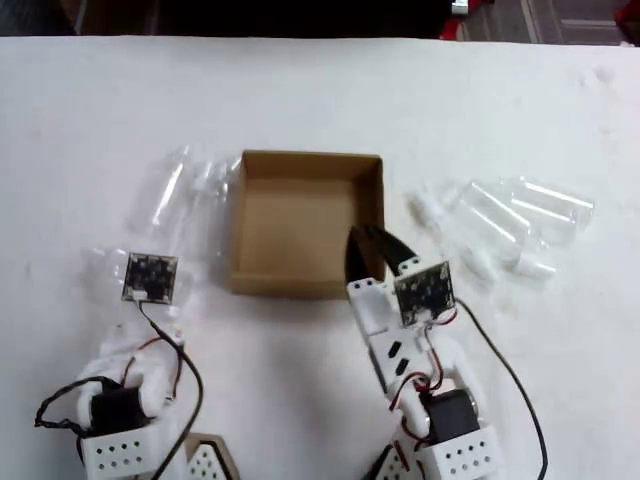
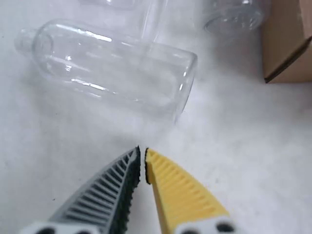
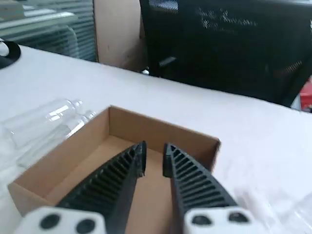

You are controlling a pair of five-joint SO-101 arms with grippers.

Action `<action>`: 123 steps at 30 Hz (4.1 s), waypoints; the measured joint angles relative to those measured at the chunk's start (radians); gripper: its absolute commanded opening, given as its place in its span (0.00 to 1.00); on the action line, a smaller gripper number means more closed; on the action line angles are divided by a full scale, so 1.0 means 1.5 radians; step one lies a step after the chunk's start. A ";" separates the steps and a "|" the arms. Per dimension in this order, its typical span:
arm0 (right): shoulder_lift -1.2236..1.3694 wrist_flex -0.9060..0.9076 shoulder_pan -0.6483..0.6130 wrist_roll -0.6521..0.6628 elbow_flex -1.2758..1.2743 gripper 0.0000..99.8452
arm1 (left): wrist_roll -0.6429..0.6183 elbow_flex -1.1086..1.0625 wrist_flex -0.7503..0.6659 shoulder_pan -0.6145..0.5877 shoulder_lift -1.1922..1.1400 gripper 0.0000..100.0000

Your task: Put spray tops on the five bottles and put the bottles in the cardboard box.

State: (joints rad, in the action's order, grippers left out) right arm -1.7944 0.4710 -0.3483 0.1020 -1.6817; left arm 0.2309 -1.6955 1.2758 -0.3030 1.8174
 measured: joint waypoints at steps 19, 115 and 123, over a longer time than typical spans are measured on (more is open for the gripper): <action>0.000 0.086 0.109 0.000 0.000 0.04 | 0.001 0.001 -0.033 -0.007 0.000 0.02; 0.000 0.086 0.134 0.000 0.000 0.04 | -0.389 1.006 -0.017 -0.167 -1.294 0.21; 0.000 0.086 0.134 0.000 0.000 0.04 | -0.409 1.034 -0.021 -0.179 -1.300 0.20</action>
State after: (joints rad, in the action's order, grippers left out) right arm -1.7944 0.5999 -0.1473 0.1020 -1.6817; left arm -0.3828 -0.1442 1.2436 -0.5715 -0.1327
